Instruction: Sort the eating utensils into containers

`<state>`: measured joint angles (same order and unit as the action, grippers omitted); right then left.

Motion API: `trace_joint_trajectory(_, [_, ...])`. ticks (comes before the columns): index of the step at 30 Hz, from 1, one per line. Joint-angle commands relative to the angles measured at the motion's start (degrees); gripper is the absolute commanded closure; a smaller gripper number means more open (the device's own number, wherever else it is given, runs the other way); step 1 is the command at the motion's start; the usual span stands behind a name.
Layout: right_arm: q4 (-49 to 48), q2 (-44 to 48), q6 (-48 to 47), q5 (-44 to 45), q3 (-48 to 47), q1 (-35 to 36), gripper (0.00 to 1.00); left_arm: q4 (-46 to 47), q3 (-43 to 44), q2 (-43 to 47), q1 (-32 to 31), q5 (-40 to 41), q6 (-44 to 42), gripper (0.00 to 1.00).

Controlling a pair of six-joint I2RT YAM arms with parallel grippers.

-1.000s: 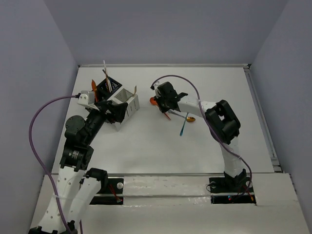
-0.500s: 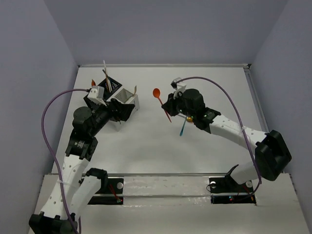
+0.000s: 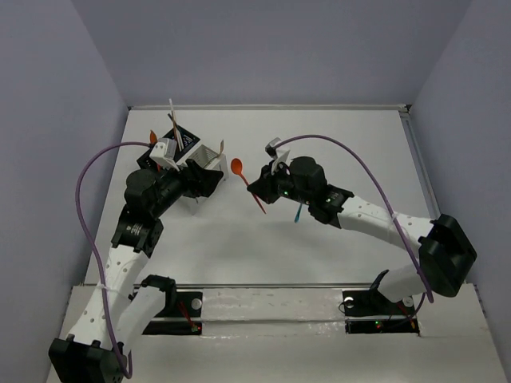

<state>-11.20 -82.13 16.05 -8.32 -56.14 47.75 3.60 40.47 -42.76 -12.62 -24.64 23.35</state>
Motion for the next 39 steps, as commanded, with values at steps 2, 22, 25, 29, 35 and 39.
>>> trace_joint_trajectory(2, [-4.62,0.56,0.21,-1.17,-3.1,1.12,0.93,2.29,0.23,-0.57,0.41,-1.63,0.02,0.14])
trace_joint_trajectory(22, [-4.0,-1.81,0.03,-2.76,-6.88,3.22,0.93,2.91,0.23,-3.29,0.41,-4.8,0.29,0.2])
trace_joint_trajectory(25, [-3.83,-2.33,-0.06,-2.76,-7.23,3.23,0.93,3.08,0.23,-3.2,0.41,-5.24,0.29,0.2])
trace_joint_trajectory(29, [-4.09,-2.51,-0.06,-2.84,-7.23,3.76,0.93,3.17,0.14,-3.29,0.41,-5.24,0.38,0.21])
trace_joint_trajectory(35, [-4.09,-2.25,0.03,-2.85,-7.14,4.28,0.93,3.17,0.14,-3.38,0.41,-5.24,0.38,0.21])
trace_joint_trajectory(39, [-4.0,-2.07,-0.06,-3.11,-7.05,4.81,0.93,3.08,0.14,-3.29,0.41,-4.89,0.46,0.21])
